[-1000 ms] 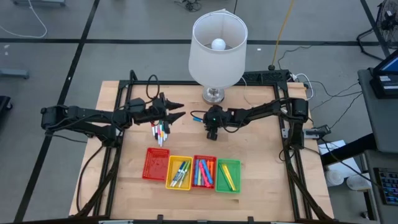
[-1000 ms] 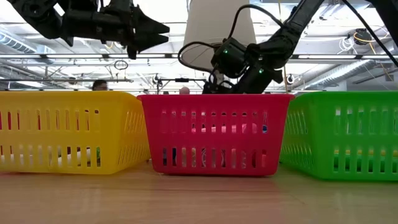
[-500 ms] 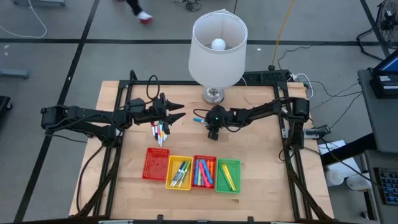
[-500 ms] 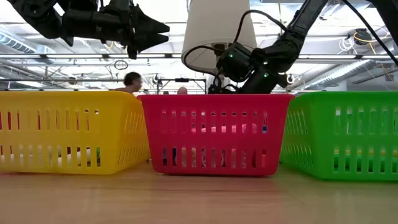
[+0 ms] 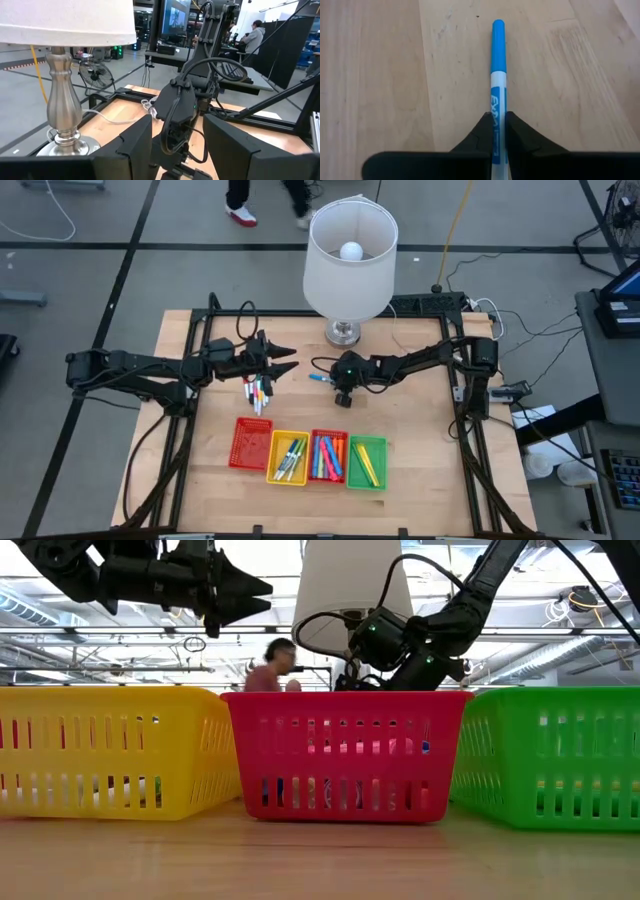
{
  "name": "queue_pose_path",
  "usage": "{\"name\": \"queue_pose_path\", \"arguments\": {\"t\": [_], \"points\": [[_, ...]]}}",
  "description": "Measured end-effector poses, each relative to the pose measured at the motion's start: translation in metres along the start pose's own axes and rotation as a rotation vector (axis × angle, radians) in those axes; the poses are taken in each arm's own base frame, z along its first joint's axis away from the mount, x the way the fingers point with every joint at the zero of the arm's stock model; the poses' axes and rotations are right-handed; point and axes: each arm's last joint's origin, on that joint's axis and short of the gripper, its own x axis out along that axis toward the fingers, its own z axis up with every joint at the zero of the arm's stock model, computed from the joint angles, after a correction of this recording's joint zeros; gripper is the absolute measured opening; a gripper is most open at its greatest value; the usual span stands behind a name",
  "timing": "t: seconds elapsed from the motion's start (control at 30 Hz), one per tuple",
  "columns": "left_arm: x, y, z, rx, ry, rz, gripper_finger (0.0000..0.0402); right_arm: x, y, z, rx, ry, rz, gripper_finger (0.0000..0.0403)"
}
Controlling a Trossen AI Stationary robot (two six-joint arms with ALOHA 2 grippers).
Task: Pick & Place Markers
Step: Put the blue marker into the yellow bin
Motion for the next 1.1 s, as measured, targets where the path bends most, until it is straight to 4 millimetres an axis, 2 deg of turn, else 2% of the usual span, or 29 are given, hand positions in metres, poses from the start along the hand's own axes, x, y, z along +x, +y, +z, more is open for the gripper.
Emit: {"name": "queue_pose_path", "arguments": {"t": [0.27, 0.43, 0.87, 0.97, 1.1], "points": [[0.000, 0.000, -0.001, 0.004, 0.011, 0.001, 0.0182, 0.000, 0.001, 0.002, -0.030, -0.023, 0.014, 0.0025], [0.000, 0.000, -0.001, 0.007, 0.013, -0.004, 0.0182, -0.010, 0.003, 0.011, -0.033, -0.092, 0.069, 0.0016], [0.000, -0.001, -0.005, 0.006, 0.055, -0.027, 0.0182, -0.068, 0.017, 0.043, -0.063, -0.312, 0.074, 0.0017], [0.000, -0.001, -0.005, 0.006, 0.055, -0.028, 0.0182, -0.080, 0.018, 0.042, -0.057, -0.409, 0.045, 0.0017], [0.000, -0.001, -0.005, 0.007, 0.058, -0.031, 0.0182, -0.095, 0.016, 0.028, -0.016, -0.531, 0.045, 0.0017]]}}
